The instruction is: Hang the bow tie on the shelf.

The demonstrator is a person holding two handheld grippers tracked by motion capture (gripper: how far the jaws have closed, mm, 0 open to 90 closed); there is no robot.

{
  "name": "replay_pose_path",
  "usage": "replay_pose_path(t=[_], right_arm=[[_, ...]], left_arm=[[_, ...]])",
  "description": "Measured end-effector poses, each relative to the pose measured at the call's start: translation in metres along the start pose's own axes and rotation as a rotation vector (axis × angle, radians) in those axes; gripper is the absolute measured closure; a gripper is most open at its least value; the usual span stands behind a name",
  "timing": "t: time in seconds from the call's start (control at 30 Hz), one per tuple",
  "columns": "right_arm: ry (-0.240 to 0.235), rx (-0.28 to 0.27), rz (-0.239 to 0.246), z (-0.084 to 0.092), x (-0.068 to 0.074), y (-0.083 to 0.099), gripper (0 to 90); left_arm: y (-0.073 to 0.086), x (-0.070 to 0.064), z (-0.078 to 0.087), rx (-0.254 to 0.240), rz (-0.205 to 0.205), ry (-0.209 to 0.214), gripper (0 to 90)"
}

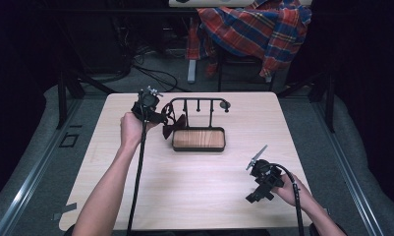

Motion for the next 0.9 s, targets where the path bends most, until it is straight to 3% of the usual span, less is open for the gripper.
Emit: replay_pose_path(t=[0.17,0.43,0.63,0.9], right_arm=[[0.002,0.017,-0.009,-0.001,-0.001,0.001,15.8],[-0.006,-0.004,-0.027,-0.001,-0.001,0.001,15.8],[0.001,-0.006,-0.024,0.0,-0.002,0.001,15.8],[0.002,0.01,-0.02,-0.001,-0.001,0.001,15.8]], left_arm=[[0.002,0.001,0.009,-0.003,0.02,0.002,31.8],[0.004,-0.003,0.024,-0.005,0.01,0.003,17.1],[0.016,-0.005,0.035,0.004,-0.007,0.0,15.5],[0.045,-0.008,0.045,0.018,-0.005,0.005,11.0]])
Point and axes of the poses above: each handheld gripper's, and its own axes: z roughly backward along the jaws, y roughly out of its underside, x roughly to its left, the point moved 1 cm from there along -z, roughly forward along the jaws, and after that the axes turned 6 degrees about -y, right-handed, at the moved point
